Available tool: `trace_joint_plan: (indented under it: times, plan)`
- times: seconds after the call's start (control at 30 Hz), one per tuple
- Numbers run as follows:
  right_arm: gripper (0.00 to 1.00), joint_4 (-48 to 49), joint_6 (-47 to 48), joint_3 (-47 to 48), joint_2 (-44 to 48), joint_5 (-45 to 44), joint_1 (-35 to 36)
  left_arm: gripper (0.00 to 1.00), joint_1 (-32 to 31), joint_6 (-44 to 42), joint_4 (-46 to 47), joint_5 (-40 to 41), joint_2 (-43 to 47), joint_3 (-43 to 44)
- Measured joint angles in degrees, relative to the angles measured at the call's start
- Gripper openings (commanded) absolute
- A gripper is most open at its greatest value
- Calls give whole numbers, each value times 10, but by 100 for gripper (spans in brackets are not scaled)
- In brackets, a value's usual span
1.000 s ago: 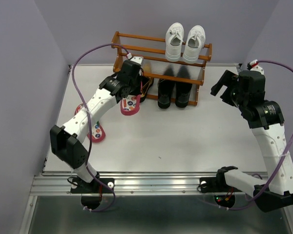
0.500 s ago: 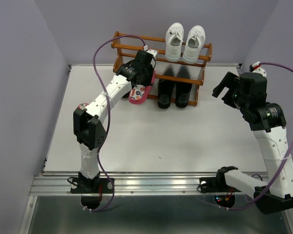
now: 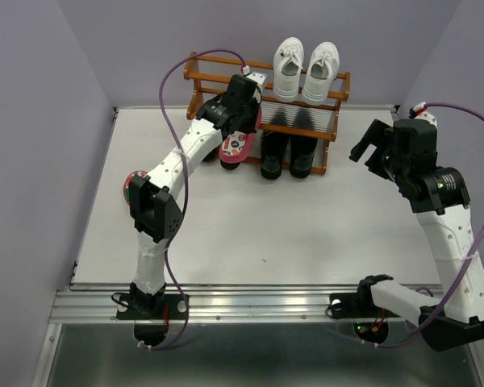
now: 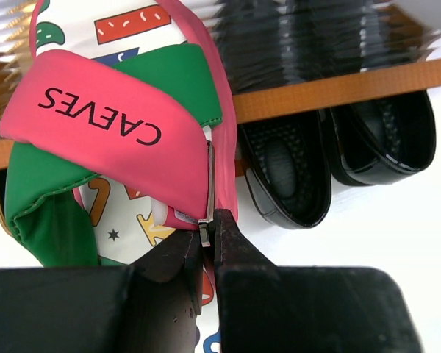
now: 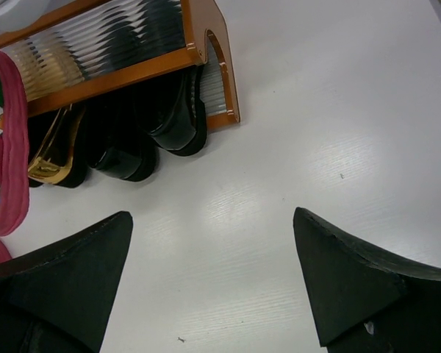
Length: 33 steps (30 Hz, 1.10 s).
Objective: Place and organize the shoes onto the shoe shelf
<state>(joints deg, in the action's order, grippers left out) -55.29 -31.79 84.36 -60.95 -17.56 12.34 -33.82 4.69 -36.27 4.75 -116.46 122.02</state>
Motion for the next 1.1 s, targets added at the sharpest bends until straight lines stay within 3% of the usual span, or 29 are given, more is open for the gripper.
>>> trace_joint_plan:
  times: [0.3, 1.1]
  plan:
    - [96, 0, -2, 0, -3, 0, 0, 0, 0, -10, 26, 0, -41, 61]
    - [96, -22, -10, -10, 6, -9, 0, 0, 14, -19, 124, -6, -61, 51]
